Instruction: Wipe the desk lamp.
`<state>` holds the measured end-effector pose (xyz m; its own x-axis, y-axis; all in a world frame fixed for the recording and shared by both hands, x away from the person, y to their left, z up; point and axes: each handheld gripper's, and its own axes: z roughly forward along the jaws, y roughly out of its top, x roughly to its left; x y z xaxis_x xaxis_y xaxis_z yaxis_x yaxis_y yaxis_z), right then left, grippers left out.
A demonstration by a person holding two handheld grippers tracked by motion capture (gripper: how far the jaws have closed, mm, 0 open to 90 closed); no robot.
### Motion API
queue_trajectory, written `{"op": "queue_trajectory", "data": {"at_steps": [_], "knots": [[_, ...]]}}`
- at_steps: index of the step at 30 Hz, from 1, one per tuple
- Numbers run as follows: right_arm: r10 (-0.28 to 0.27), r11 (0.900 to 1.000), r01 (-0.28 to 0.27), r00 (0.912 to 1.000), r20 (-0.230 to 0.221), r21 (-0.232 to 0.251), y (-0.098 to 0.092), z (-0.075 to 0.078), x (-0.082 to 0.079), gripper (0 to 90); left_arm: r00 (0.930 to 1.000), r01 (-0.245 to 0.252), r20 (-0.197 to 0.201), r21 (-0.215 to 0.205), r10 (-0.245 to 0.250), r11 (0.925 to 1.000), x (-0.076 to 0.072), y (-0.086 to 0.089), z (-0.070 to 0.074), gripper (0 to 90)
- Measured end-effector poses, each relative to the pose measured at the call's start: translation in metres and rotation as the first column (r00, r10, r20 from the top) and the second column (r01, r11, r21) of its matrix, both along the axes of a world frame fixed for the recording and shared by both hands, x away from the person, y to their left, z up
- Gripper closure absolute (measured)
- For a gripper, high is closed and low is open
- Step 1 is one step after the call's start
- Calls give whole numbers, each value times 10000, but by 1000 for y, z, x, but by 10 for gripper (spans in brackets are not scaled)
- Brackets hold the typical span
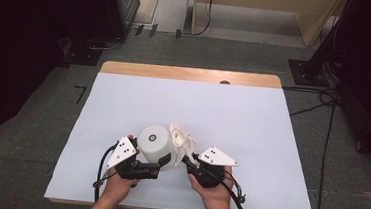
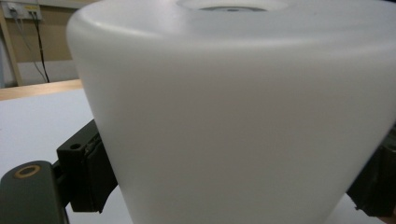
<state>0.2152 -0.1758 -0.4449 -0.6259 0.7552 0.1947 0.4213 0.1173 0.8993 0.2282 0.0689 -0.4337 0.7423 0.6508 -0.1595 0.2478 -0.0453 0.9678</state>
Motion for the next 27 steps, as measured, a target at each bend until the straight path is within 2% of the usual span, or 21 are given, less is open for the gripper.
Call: {"op": "queue_trajectory", "data": {"at_steps": [8,11,15,16,20,22,24,27], "knots": [[-71,9998,65,9995,318,180,-3,9,-2,766,9993,272,-258,604,-257,9978,1,-11,-9,83],[-161,9995,149,9988,458,275,-7,14,-3,766,9993,351,-138,1335,-335,9904,1,-19,-17,83],[-434,9986,419,9980,458,334,-14,16,-1,767,9999,111,39,2097,-122,9777,5,-23,-30,83],[-527,9980,510,9975,474,375,-16,17,0,767,9999,111,39,2097,-122,9777,5,-23,-30,83],[-620,9975,603,9970,469,369,-18,17,1,767,9994,-303,-77,2615,335,9647,12,-20,-42,83],[-622,9975,606,9971,438,365,-18,17,0,767,9993,-343,-62,2687,374,9626,13,-20,-43,83],[-535,9982,522,9976,444,309,-16,16,1,767,9991,-396,1,2932,413,9552,13,-19,-47,83],[-502,9985,492,9977,464,240,-16,14,1,766,9991,-420,70,2893,418,9563,12,-19,-49,82]]}}
